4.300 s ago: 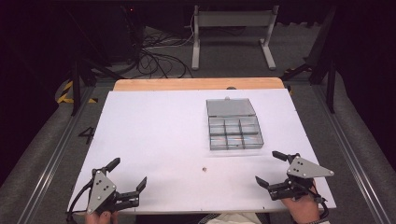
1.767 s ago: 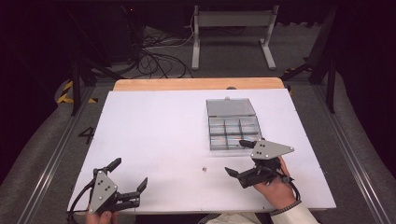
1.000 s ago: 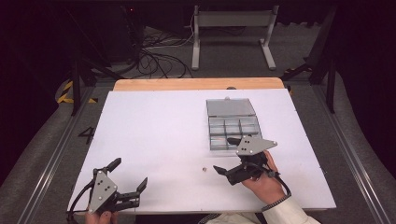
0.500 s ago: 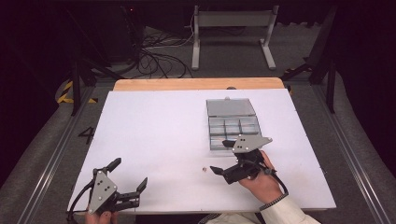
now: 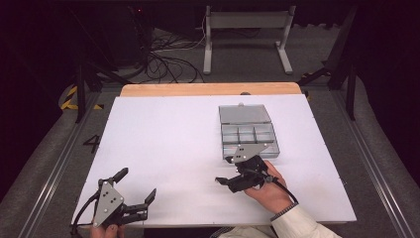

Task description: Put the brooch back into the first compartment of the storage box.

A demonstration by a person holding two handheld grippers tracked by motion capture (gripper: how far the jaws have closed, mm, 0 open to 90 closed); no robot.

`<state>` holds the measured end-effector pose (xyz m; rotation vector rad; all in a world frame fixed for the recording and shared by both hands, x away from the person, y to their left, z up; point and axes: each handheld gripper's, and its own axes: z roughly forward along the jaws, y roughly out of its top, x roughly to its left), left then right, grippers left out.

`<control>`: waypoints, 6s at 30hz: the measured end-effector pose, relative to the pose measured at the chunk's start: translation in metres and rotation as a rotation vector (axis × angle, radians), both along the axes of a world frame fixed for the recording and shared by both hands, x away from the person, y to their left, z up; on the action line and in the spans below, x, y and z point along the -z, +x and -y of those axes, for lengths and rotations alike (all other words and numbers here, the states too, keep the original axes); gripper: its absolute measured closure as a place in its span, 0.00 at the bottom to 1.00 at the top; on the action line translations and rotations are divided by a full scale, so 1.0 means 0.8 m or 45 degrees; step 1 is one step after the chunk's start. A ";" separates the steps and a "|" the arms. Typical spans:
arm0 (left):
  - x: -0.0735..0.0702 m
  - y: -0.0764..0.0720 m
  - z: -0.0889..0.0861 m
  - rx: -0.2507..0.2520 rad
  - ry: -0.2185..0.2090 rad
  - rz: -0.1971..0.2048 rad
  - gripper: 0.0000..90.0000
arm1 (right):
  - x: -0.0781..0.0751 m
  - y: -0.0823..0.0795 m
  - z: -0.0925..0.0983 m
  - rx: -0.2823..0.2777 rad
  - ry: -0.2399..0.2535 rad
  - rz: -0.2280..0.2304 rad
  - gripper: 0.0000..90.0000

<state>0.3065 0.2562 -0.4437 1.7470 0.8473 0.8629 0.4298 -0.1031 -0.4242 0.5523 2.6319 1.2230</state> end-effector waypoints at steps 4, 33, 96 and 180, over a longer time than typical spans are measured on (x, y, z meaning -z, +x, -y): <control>0.000 0.000 0.000 0.002 -0.002 -0.001 0.03 | 0.005 0.004 -0.005 -0.001 -0.035 -0.011 0.34; 0.001 0.000 0.000 0.004 -0.003 -0.007 0.03 | 0.042 0.027 -0.040 -0.039 -0.272 -0.169 0.47; 0.000 0.000 -0.001 0.003 -0.001 0.000 0.03 | 0.037 0.021 -0.055 0.003 -0.361 -0.100 0.87; 0.000 0.001 0.000 0.004 -0.005 -0.010 0.03 | -0.037 0.108 -0.007 0.463 -0.106 0.004 0.87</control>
